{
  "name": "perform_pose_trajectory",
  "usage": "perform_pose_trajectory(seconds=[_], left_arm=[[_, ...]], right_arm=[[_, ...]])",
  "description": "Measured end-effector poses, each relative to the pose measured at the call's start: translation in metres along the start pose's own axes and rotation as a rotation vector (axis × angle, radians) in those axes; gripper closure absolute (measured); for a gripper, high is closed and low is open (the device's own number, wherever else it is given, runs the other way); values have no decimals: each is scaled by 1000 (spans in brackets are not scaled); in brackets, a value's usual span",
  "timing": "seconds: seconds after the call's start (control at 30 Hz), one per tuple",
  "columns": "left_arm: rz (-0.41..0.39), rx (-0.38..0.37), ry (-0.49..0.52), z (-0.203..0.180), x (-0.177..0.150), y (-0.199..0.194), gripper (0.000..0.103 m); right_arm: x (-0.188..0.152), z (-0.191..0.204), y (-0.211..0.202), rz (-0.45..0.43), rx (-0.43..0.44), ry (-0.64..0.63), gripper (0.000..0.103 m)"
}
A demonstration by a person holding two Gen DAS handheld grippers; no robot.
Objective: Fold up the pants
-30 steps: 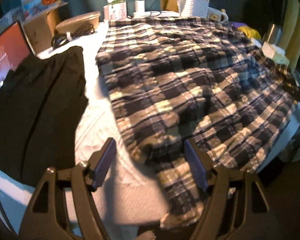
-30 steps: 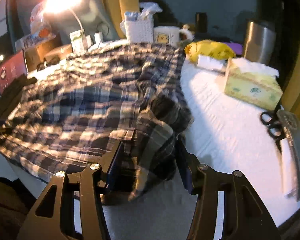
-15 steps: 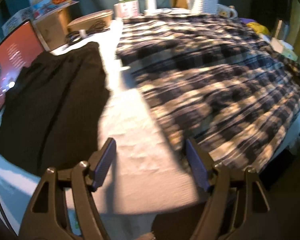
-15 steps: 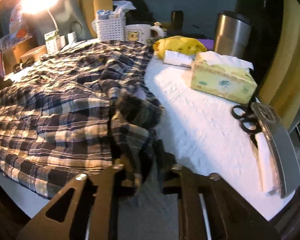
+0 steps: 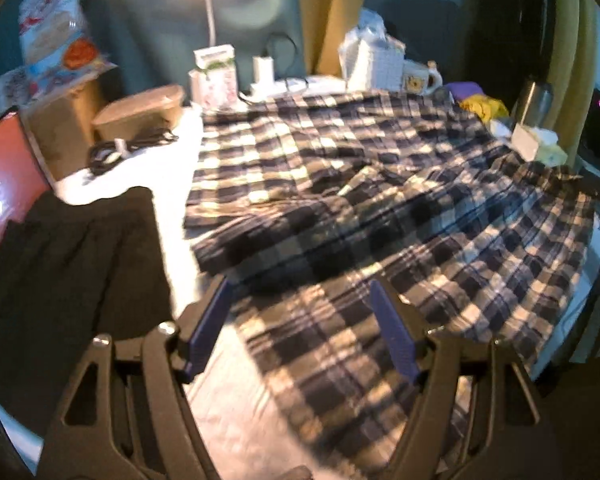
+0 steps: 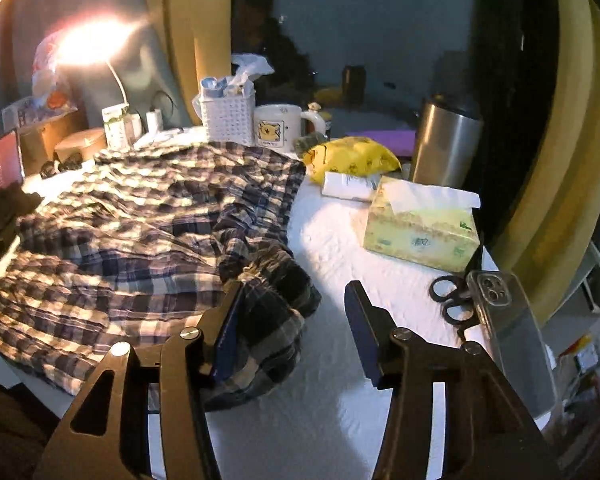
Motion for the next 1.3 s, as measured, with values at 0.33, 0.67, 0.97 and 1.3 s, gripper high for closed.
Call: perform_pose_trajectory(seconds=[0.33, 0.67, 0.97, 1.3], left_arm=[[80, 47, -28, 13, -37, 20, 30], [7, 36, -46, 37, -24, -7, 30], [-53, -12, -117, 78, 46, 33, 30], [48, -82, -199, 100, 48, 99, 30]], right_arm=[[-19, -21, 1, 80, -91, 9, 48], [-36, -25, -16, 119, 14, -23, 44], [9, -1, -40, -21, 135, -25, 37], [105, 24, 80, -15, 63, -189, 37]])
Point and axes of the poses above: each gripper's, at about its wrist camera, not at the fingertips, and y roughly the way its jaws point, z to its left, x to its top, the point moved 3 cm from there along y, roughly the way its jaws point, and after that the axes turned 8 degrees about y, right-handed, at the moved point
